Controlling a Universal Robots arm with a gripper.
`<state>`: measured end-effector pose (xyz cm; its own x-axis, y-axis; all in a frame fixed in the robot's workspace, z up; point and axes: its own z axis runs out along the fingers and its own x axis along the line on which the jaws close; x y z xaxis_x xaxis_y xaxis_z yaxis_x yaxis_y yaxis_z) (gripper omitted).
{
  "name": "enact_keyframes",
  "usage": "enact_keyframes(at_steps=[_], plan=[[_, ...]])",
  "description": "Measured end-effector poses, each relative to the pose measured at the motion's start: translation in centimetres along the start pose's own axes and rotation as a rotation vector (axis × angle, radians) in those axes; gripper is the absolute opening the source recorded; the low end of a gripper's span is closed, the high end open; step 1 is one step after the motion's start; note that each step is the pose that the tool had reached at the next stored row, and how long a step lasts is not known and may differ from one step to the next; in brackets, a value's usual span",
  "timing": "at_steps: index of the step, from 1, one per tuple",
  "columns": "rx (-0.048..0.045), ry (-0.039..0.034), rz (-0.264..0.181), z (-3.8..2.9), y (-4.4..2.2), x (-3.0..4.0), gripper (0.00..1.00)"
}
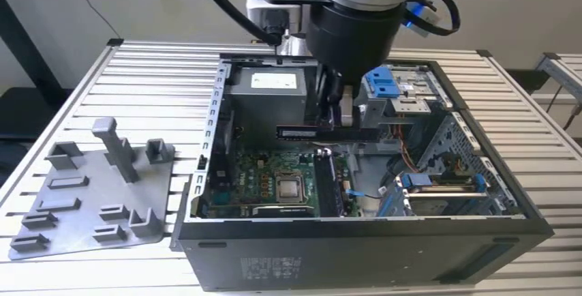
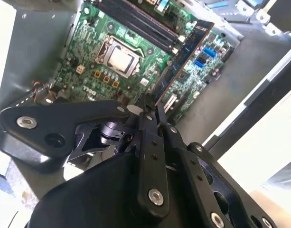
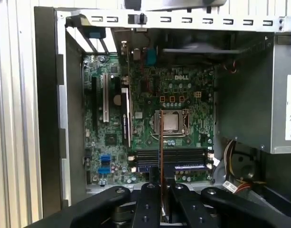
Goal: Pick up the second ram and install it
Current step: 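Pick up the second ram and move it above second insertion slot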
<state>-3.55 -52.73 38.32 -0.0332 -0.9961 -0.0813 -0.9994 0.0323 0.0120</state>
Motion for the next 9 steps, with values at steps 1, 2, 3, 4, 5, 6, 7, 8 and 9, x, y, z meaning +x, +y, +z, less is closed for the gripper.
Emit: enact_keyframes(at_steps=[1,2,3,4,5,6,7,8,9], plan=[[0.0,0.0,0.0,0.0,-0.38,-0.01,0.14],[0.0,0.0001,0.0,0.0,-0.74,-0.02,0.14],[-0.0001,0.0001,0.0,-0.01,-1.09,-0.04,0.14],[0.0,0.0,0.0,0.0,-1.43,-0.04,0.14],[-0.0001,-0.0001,0.0,0.0,-1.74,-0.05,0.14],[0.0,0.0,0.0,0.0,-2.02,-0.06,0.14],[-0.0001,0.0001,0.0,0.0,-2.25,-0.07,0.14],[-0.0001,0.0002,0.0,-0.01,-2.42,-0.08,0.14],[-0.0001,0.0001,0.0,-0.01,-2.57,-0.08,0.14]])
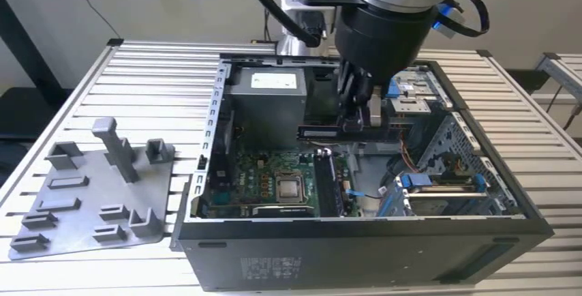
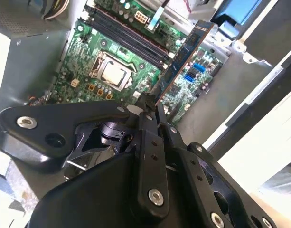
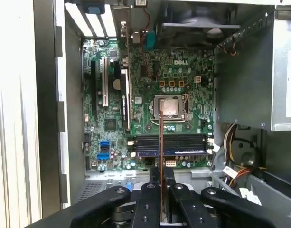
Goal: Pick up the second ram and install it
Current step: 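Pick up the second ram and move it above second insertion slot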
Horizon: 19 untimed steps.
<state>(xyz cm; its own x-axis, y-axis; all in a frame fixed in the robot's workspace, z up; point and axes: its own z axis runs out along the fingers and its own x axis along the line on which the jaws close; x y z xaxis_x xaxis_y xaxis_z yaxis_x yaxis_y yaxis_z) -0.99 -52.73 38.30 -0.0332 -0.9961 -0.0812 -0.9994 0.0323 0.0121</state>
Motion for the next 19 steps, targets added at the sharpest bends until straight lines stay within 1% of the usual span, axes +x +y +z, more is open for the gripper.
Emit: enact_keyframes(at_steps=[2,9,11,13,19], plan=[[0.0,-0.0001,0.0,0.0,-0.12,-0.01,0.14],[0.0001,-0.0001,0.0,0.0,-0.13,-0.01,0.14],[0.0,0.0,0.0,0.0,-0.14,-0.11,0.14],[0.0001,-0.0002,0.0,0.04,-0.13,-0.36,0.14],[0.0001,0.0,0.0,0.13,-0.08,-1.55,0.14]])
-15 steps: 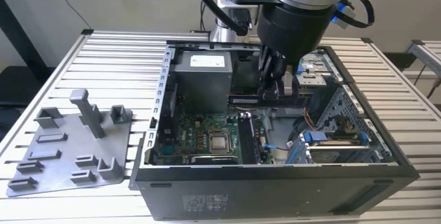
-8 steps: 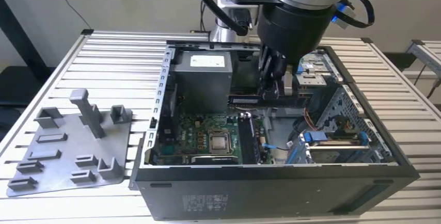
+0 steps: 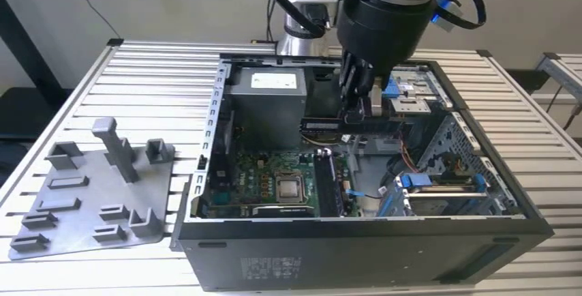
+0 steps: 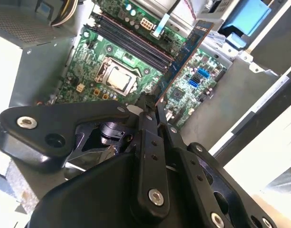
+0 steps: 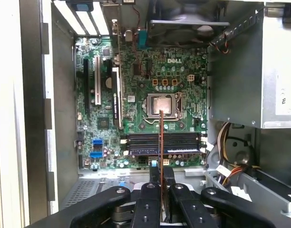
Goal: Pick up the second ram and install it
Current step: 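Pick up the second ram and move it above second insertion slot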
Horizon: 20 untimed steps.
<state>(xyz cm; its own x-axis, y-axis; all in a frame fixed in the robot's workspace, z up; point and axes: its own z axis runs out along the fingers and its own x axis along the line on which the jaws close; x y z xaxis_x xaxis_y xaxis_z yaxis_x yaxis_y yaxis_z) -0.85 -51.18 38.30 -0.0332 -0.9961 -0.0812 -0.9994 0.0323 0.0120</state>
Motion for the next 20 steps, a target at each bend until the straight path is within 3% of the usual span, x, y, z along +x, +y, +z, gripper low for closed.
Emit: enact_keyframes(at_steps=[20], plan=[[0.0,0.0,0.0,0.41,0.17,-4.97,0.14]])
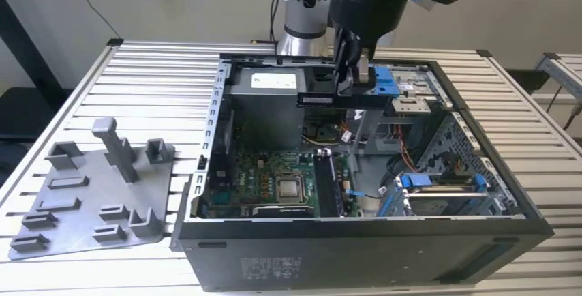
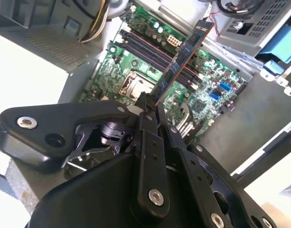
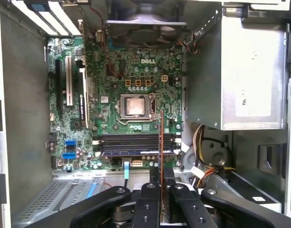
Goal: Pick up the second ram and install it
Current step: 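Pick up the second ram and move it above second insertion slot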
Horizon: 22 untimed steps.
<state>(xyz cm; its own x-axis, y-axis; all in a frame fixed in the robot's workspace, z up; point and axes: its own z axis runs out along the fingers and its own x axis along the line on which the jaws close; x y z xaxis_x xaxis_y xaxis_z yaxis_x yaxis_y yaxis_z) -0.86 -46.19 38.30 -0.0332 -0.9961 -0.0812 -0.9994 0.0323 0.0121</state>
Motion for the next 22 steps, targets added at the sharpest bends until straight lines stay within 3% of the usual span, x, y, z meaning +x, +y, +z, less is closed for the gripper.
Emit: enact_keyframes(at_steps=[16,22], plan=[[0.0,-0.0001,0.0,0.31,0.12,-3.78,0.14],[0.0,0.0,0.0,0.38,0.14,-4.59,0.14]])
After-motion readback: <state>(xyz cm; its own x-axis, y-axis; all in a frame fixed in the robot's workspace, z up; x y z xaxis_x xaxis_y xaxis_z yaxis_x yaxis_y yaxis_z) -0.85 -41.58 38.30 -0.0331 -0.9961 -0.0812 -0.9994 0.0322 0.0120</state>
